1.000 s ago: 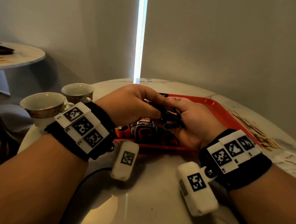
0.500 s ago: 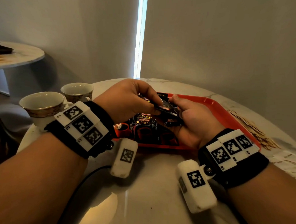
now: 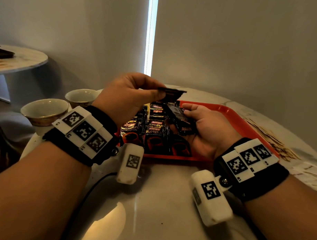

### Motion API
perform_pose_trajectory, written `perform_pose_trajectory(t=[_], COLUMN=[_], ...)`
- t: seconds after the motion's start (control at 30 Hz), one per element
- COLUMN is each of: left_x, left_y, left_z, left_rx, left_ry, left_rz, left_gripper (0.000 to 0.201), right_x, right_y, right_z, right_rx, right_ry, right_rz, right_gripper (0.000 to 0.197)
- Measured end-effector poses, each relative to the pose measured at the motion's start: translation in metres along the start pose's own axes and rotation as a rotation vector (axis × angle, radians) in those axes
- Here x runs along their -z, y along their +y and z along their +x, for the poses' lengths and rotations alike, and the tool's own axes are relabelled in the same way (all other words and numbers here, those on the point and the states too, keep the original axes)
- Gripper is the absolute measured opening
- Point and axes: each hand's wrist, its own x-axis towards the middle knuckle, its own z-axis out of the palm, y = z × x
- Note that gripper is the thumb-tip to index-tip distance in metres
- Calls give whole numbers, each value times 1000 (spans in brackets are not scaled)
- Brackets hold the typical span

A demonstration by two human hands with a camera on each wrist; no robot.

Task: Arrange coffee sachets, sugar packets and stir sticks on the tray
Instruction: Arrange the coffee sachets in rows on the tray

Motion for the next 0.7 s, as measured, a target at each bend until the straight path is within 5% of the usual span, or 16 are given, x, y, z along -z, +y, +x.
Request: perform_pose_trajectory(t=[0.33,0.7], left_x=[30,41], left_y=[1,1], left_z=[7,0], left_rx=[93,530], left_ry=[298,112], left_rz=[-222,61], left_gripper=[13,25], right_x=[4,9], right_y=[-3,-5], right_z=[1,3], right_rx=[10,19], right_ry=[-7,3], right_rz=[41,36], right_gripper=[26,24])
